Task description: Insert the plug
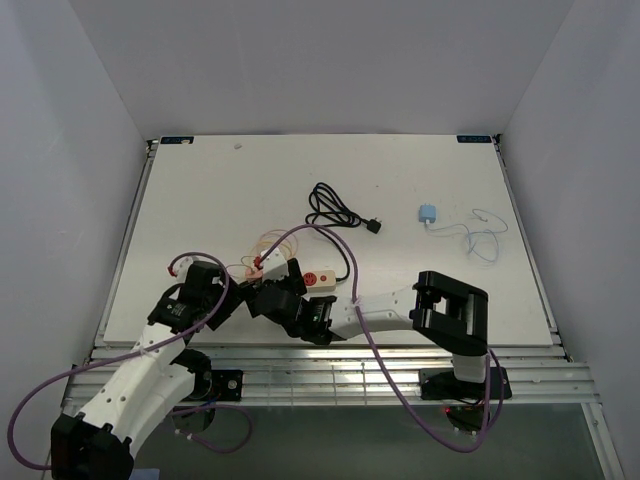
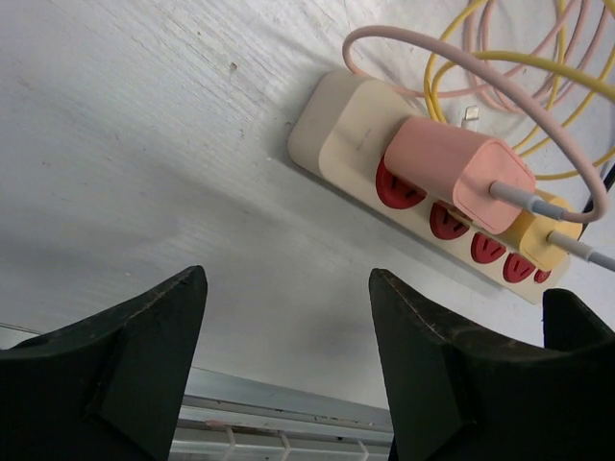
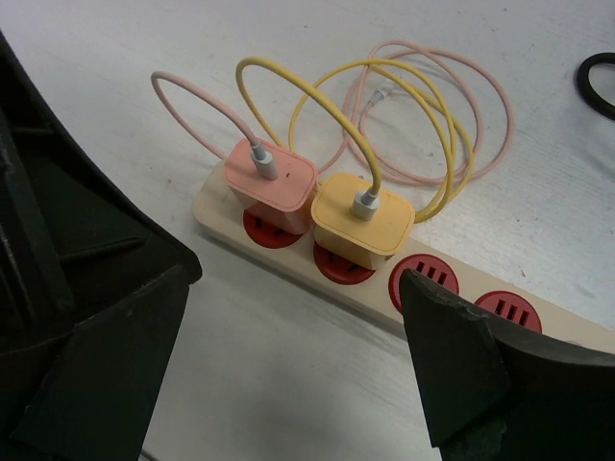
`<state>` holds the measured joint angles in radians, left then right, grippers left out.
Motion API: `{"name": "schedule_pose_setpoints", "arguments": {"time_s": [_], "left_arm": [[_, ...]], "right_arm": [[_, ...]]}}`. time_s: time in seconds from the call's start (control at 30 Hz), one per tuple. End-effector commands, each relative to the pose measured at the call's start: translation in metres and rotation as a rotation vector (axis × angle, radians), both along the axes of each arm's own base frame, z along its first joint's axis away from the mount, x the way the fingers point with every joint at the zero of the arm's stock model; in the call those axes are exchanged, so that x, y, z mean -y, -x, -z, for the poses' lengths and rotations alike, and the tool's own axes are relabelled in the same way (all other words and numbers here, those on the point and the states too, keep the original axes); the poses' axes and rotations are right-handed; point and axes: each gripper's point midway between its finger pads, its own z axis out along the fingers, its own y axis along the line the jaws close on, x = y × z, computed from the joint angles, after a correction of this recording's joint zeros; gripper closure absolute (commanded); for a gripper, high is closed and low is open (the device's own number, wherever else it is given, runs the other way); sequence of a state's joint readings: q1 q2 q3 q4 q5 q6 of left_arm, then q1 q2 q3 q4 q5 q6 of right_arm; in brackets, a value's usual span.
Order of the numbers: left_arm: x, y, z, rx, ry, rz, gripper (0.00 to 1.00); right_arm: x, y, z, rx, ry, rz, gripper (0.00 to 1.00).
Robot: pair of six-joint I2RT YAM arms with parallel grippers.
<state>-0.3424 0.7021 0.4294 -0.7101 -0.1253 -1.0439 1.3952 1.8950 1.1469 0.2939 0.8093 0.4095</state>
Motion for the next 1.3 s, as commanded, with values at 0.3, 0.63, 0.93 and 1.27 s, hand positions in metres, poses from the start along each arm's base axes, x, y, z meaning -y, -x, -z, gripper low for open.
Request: {"name": "schedule_pose_setpoints", "arguments": {"time_s": [0.3,0.63,0.93,1.27], "left_arm": [[0.014,0.000,-0.049,0.083,0.081,0.058,0.11],[-0.011,-0.023,-0.119,0.174,-0.084,0.022,0.02],[0.003,-0.067,-0.161,0.273,-0.049,-0.001,0.02],[-0.022,-0.074,-0.188,0.297,-0.144,-0.111,0.02]], "right_arm": [[0.044,0.030,-0.078,-0.036,-0.123,-0.099,0.10],[0.227,-0.024,-0.079,-0.160,-0.293,0.319,0.10],[0.352,-0.055,-0.072,-0.161,-0.187,0.511,0.10],[0.422,-0.107,-0.064,-0.257,-0.113,0.688,0.10]]}}
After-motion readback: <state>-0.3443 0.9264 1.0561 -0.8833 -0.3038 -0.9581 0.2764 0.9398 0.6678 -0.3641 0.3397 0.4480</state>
